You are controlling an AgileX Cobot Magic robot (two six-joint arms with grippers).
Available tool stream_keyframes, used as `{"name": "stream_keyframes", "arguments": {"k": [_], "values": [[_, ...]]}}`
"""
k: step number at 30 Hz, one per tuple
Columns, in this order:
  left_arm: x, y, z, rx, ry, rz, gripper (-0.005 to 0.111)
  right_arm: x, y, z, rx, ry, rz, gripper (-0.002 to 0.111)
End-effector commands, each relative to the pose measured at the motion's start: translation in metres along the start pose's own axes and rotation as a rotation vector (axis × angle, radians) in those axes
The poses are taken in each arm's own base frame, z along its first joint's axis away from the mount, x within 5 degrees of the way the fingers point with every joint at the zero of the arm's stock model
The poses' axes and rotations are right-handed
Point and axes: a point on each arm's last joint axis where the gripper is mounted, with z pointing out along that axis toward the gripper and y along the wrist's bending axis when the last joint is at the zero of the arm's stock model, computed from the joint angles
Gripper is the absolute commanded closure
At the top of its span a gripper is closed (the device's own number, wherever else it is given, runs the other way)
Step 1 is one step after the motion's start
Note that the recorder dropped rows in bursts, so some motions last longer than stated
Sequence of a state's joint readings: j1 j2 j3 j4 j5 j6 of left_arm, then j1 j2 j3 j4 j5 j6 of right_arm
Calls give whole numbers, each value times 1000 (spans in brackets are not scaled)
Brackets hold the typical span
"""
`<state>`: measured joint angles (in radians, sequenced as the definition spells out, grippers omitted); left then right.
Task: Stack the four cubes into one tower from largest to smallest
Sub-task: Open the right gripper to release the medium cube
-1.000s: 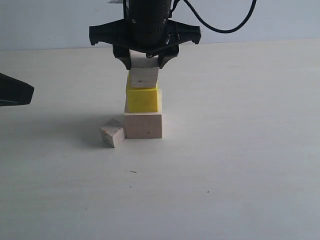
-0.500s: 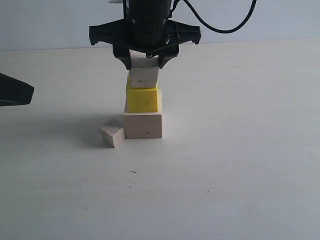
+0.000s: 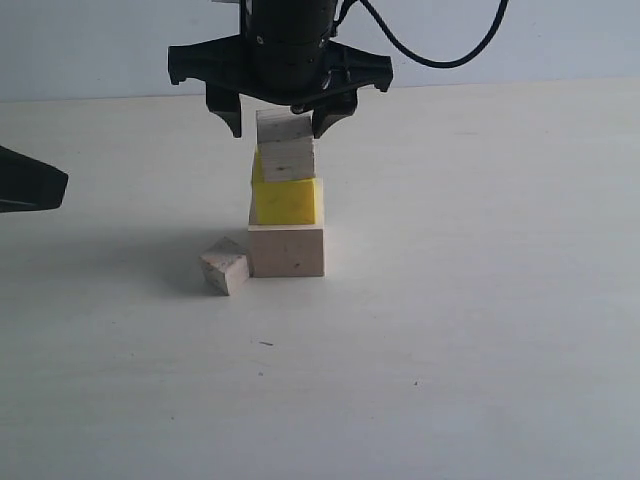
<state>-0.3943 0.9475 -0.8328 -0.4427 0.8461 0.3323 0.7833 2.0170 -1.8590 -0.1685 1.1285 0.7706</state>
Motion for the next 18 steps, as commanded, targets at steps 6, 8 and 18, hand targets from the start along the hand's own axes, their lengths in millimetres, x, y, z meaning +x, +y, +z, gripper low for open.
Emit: {"name": "stream_keyframes", "arguments": {"k": [6,8,18], "values": [[1,-2,0,12,-3,-9,107,0,2,-3,-16,-2,7,39],[1,-2,0,12,-3,-9,107,0,2,-3,-16,-2,7,39],[1,-2,0,12,-3,-9,107,-1,3,-3,-23,-9,6,39]]}}
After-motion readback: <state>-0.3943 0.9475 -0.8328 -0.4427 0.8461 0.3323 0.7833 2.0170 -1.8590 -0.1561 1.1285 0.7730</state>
